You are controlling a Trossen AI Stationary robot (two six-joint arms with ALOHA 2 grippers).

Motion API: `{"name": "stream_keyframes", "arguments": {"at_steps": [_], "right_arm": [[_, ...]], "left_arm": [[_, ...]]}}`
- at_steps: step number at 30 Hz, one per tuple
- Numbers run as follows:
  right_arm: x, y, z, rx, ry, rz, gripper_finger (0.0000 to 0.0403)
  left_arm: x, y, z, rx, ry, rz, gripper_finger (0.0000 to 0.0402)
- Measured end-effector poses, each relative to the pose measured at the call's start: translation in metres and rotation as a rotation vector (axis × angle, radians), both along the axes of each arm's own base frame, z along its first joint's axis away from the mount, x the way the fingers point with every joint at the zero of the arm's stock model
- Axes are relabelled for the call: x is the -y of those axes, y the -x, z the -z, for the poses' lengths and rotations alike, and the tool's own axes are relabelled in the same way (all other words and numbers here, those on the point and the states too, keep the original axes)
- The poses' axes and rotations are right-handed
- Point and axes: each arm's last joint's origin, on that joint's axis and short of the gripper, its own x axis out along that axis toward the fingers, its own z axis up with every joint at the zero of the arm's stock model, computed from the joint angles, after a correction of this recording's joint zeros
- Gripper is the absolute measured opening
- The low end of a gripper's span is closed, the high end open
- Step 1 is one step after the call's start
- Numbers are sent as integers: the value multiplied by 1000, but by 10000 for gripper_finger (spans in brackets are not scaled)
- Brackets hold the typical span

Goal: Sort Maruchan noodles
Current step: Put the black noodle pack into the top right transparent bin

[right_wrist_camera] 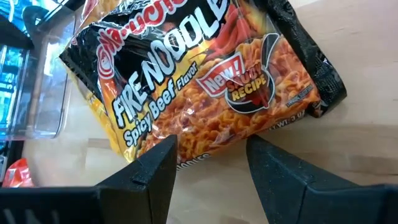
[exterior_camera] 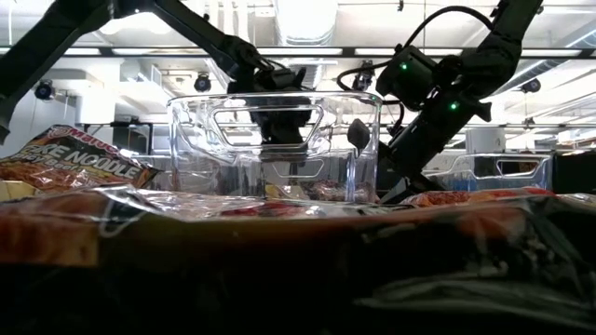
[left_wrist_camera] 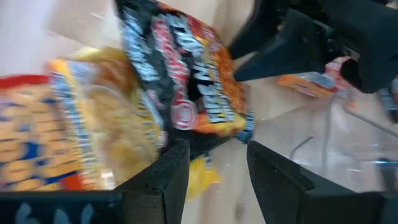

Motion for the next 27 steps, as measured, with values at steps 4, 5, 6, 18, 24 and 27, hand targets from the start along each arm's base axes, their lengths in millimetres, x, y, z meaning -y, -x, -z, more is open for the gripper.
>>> {"name": "stream_keyframes", "arguments": {"at_steps": [4, 5, 6, 18, 24, 27], "right_arm": [[0, 0, 0, -2, -1, 0, 182], [0, 0, 0, -2, -1, 1, 182], [1, 0, 0, -3, -1, 4, 182], [0, -16, -29, 93, 26, -56, 182], [1, -20, -38, 93, 66, -78, 182], [2, -19, -33, 65, 51, -67, 182]], "left_arm": [[-2, -3, 13, -12, 46, 5, 144], [-2, -3, 15, -13, 47, 3, 144], [-3, -3, 15, -11, 47, 1, 144], [-11, 1, 16, -10, 48, -19, 144], [-14, 3, 16, -4, 39, -14, 144], [-14, 3, 16, -3, 39, -13, 144]]}}
